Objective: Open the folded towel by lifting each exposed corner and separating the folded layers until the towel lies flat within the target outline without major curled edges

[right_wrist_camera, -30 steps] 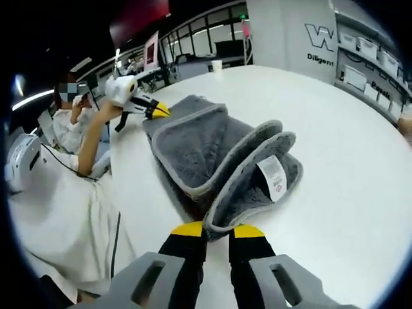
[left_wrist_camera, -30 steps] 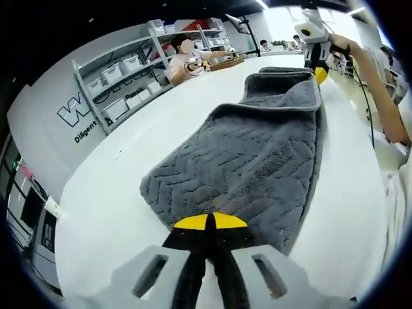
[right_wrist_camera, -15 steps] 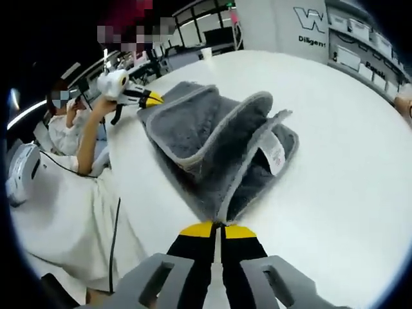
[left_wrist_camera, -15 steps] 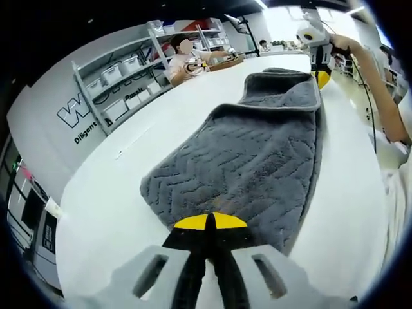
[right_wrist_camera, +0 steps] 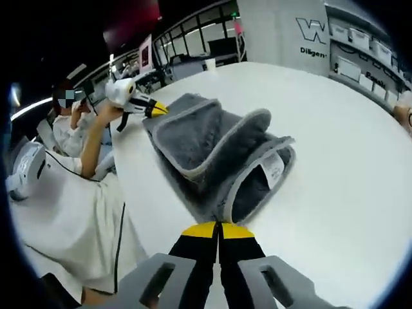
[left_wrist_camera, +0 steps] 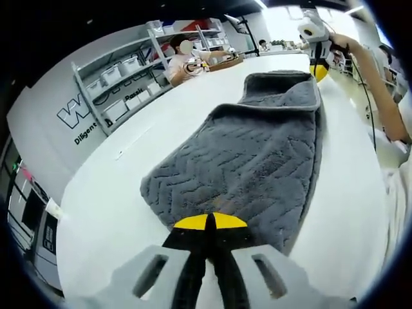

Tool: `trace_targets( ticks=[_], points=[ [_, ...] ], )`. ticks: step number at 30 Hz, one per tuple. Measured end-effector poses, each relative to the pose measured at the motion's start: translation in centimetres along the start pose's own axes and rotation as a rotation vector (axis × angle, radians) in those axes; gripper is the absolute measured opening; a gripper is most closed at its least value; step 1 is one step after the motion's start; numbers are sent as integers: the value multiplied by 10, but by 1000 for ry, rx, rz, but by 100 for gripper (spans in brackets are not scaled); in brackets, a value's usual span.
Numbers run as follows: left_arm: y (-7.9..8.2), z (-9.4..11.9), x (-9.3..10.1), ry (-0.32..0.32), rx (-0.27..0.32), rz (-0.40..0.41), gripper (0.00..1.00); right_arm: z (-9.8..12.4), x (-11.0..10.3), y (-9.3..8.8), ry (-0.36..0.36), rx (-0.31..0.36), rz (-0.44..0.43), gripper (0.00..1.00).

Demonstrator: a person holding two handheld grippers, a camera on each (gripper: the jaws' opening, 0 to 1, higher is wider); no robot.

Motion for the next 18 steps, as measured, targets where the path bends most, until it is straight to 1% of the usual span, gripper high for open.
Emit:
trace_targets(
  ticks=[1,3,4,7,10,11,13,14,15,17,18],
  points=[
    [0,0,0,2,-2,-2,0,2,3,-2,-22,-18,-16,0],
    [0,0,-2,1,-1,-2,0,2,8,0,-56,-32,24,0],
    [0,0,-2,-1,0,-2,0,2,9,0,-61,-32,29,1],
    [0,0,-2,-4,3,6,0,3,10,8,-72,0,94,9],
    [1,0,-1,-3,2,2,0,2,12,11,-91,15,110,25],
    [1,0,-1,-3,2,2,0,2,17,11,-113,10,127,32],
    [1,-1,-3,-3,3,4,0,0,23,9,-130,-6,133,37],
    [1,-2,-3,-4,3,5,0,-2,24,9,-126,-8,125,38],
    [2,-2,-4,-4,4,5,0,-5,23,7,-105,-9,109,38],
    [2,-3,-5,-4,4,6,0,-13,16,2,-45,-32,96,35],
    [2,-4,-5,-4,4,6,0,-16,16,0,-35,-41,97,34]
  ],
)
Point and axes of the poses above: the point that each gripper's makers call its tool centre point, and the gripper's own axes: z roughly backward along the fingers, x roughly to its right, y roughly out of its top, the point moved 3 cm from there along z, roughly backward along the fingers, and after that the axes turned 4 degrees about z, right-handed, at the moved point
